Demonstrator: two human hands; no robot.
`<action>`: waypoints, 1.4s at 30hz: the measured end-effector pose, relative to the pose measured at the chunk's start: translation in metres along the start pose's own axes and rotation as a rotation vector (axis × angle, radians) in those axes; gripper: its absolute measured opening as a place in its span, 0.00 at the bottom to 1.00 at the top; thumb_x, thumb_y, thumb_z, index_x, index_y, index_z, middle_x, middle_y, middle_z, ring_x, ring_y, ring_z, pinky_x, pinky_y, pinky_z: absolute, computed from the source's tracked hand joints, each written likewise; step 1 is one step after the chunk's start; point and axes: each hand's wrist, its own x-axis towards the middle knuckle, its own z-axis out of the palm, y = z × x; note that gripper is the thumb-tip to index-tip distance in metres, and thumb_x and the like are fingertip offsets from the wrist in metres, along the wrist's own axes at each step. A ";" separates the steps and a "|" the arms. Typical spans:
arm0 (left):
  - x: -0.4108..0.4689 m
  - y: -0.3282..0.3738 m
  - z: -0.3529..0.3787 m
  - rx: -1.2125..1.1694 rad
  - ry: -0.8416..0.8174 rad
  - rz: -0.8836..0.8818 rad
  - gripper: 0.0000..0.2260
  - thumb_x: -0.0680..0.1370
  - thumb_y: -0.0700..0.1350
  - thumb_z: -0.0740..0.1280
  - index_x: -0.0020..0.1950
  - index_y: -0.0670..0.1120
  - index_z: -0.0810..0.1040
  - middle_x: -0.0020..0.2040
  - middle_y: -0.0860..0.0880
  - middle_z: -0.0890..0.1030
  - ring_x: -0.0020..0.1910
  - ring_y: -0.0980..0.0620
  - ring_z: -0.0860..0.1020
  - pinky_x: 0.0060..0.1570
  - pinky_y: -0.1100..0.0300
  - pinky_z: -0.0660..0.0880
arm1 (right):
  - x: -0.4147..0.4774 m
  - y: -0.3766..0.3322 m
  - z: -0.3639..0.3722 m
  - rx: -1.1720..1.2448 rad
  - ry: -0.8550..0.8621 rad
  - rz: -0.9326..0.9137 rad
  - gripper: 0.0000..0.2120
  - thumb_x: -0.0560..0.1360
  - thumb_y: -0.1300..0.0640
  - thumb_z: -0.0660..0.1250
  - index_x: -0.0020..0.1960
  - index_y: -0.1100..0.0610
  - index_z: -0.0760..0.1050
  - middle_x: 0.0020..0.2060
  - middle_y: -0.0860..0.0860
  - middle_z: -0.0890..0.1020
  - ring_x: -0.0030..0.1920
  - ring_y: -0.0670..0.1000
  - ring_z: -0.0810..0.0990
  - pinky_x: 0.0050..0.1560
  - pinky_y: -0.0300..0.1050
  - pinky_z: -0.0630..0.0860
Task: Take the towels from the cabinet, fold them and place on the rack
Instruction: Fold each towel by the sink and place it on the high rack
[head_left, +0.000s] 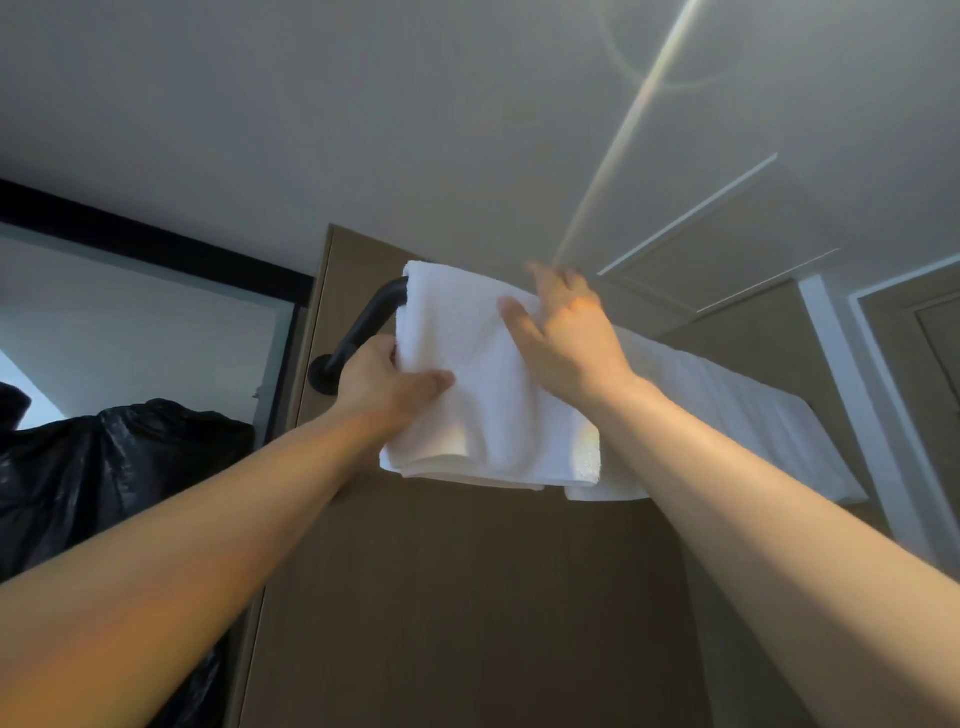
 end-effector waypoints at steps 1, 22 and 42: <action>0.000 0.000 -0.001 -0.009 -0.005 -0.006 0.18 0.73 0.47 0.74 0.60 0.46 0.73 0.52 0.48 0.79 0.51 0.47 0.79 0.47 0.52 0.76 | 0.015 -0.005 0.005 0.019 0.000 -0.029 0.25 0.83 0.47 0.56 0.76 0.56 0.61 0.72 0.57 0.66 0.73 0.58 0.62 0.71 0.51 0.61; -0.007 -0.009 -0.002 -0.006 -0.137 -0.005 0.19 0.76 0.48 0.70 0.65 0.46 0.71 0.56 0.47 0.79 0.53 0.47 0.79 0.56 0.46 0.78 | -0.075 0.046 0.078 -0.003 -0.107 -0.006 0.27 0.84 0.47 0.45 0.78 0.46 0.35 0.78 0.47 0.34 0.77 0.46 0.32 0.78 0.53 0.36; -0.222 -0.150 0.009 0.468 -0.523 -0.096 0.06 0.73 0.51 0.72 0.49 0.54 0.79 0.44 0.57 0.82 0.44 0.60 0.79 0.48 0.65 0.75 | -0.314 0.058 0.057 0.053 -0.618 0.149 0.13 0.78 0.46 0.63 0.62 0.46 0.75 0.55 0.40 0.79 0.56 0.41 0.76 0.56 0.37 0.72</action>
